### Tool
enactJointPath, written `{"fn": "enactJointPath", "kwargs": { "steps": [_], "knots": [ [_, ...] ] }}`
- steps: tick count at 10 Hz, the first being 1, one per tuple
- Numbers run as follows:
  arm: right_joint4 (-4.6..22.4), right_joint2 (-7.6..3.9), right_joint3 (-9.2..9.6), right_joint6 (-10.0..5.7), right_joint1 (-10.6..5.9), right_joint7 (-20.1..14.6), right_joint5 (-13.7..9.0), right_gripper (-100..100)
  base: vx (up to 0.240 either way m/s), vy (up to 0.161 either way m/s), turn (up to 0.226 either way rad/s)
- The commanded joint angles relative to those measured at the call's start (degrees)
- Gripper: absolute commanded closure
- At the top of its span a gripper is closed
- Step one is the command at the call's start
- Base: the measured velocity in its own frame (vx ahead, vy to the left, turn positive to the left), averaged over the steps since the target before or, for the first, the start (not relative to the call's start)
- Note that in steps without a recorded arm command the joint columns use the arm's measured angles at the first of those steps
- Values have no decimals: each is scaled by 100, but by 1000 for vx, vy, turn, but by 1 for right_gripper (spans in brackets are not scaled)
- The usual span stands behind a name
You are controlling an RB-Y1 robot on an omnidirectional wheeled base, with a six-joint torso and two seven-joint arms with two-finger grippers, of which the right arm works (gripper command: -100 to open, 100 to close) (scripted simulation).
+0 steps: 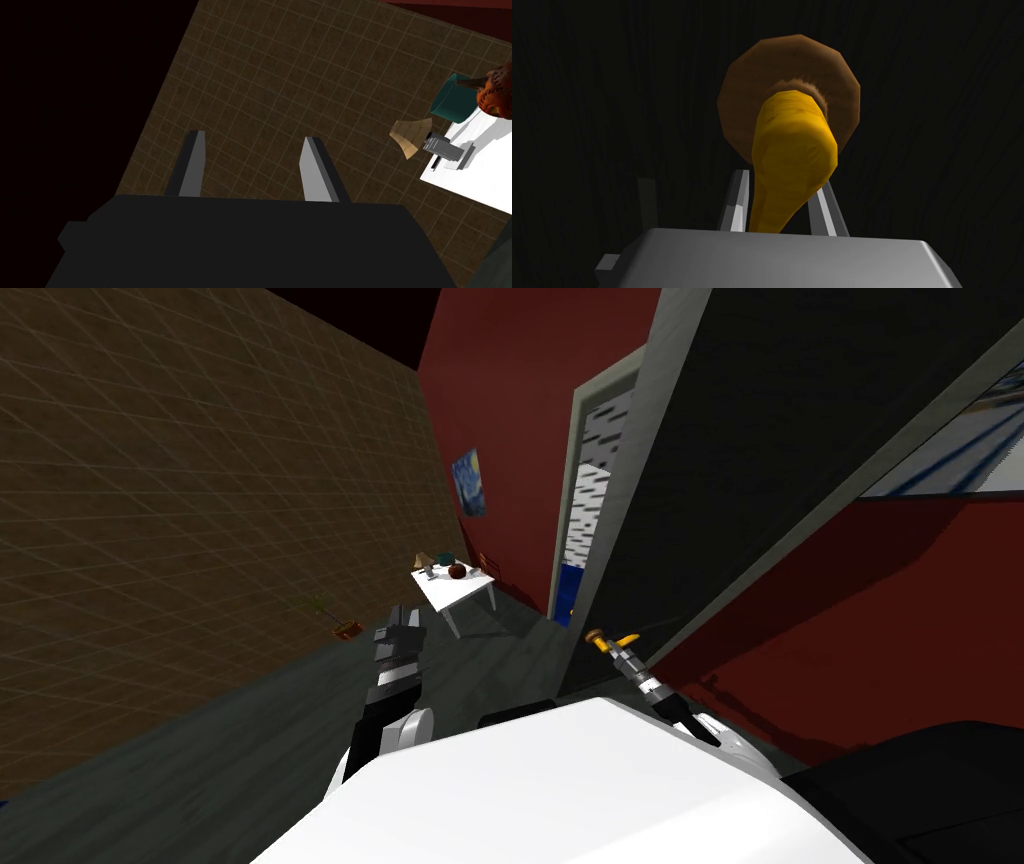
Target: Pull the door open
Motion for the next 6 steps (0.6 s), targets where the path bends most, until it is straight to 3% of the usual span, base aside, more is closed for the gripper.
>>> {"fn": "enactJointPath", "kwargs": {
  "steps": [1,3,6],
  "knots": [
    [-23,-51,-25,-31,34,-9,-11,100,-148,-55,88],
    [37,-25,22,-79,32,-28,10,100,-84,-32,75],
    [133,-68,29,-227,53,-50,11,100,-204,-79,176]
  ]
}}
